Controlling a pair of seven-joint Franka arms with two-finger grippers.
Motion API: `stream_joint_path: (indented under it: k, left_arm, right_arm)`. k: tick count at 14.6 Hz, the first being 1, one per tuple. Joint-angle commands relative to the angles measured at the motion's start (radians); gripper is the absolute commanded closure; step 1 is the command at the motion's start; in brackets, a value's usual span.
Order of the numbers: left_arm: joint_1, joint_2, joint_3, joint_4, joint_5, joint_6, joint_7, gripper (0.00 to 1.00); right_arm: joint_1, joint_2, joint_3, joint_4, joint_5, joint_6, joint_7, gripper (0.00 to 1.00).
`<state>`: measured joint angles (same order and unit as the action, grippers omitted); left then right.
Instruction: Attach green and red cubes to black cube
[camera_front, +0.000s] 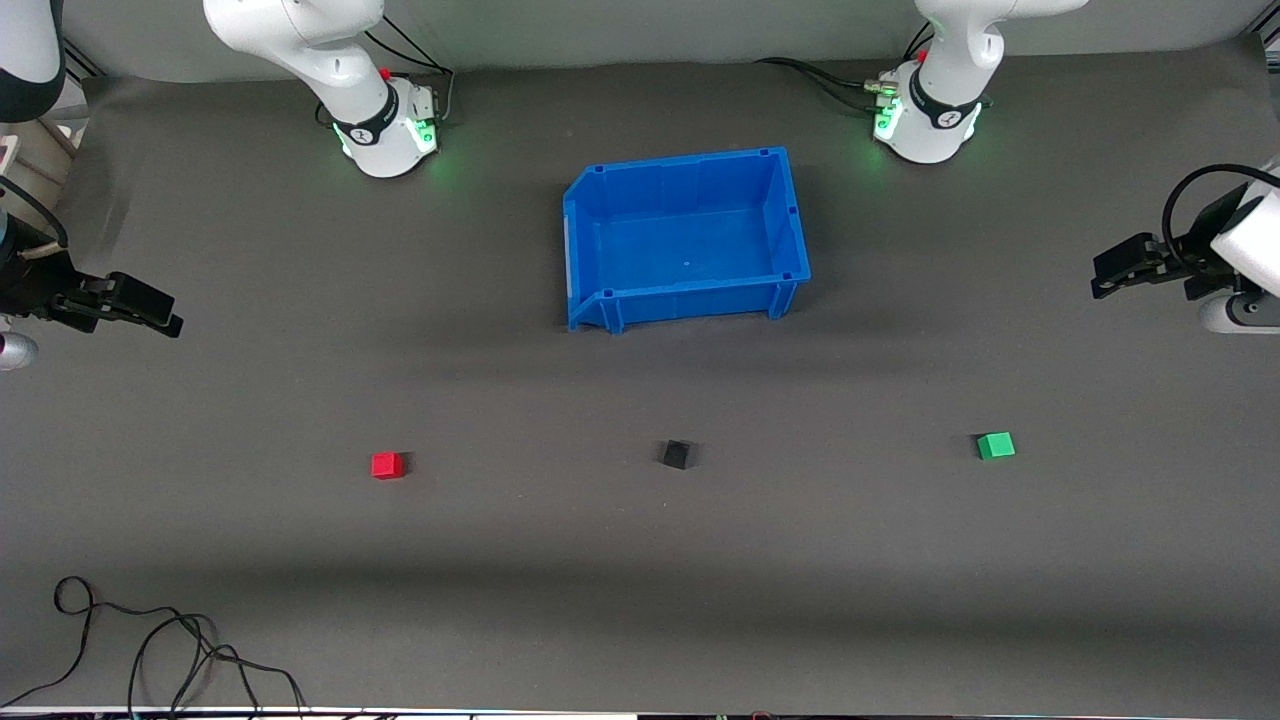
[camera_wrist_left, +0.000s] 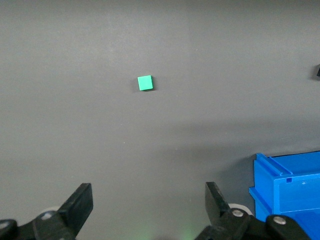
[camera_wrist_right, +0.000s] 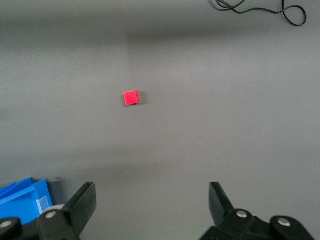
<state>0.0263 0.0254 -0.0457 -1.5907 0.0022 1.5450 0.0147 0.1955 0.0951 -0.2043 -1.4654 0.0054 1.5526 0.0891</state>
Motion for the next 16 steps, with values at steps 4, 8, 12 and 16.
stream_joint_path:
  k: [4,8,12,16]
  left_arm:
    - [-0.006,-0.005,0.004,-0.005,-0.008,-0.008,-0.016,0.00]
    - [-0.005,-0.007,0.004,-0.003,-0.008,-0.016,-0.080,0.00]
    - [0.009,-0.002,0.013,0.000,-0.014,-0.037,-0.342,0.00]
    - [0.018,-0.002,0.023,0.001,-0.021,-0.026,-0.689,0.00]
  right_arm:
    - [-0.001,0.014,-0.004,0.028,-0.015,-0.014,0.020,0.00]
    - [-0.001,0.014,-0.003,0.026,-0.013,-0.016,0.020,0.00]
    - [-0.001,0.015,-0.004,0.025,-0.012,-0.016,0.020,0.00]
    - [0.015,0.028,-0.003,0.017,-0.012,-0.014,0.015,0.00]
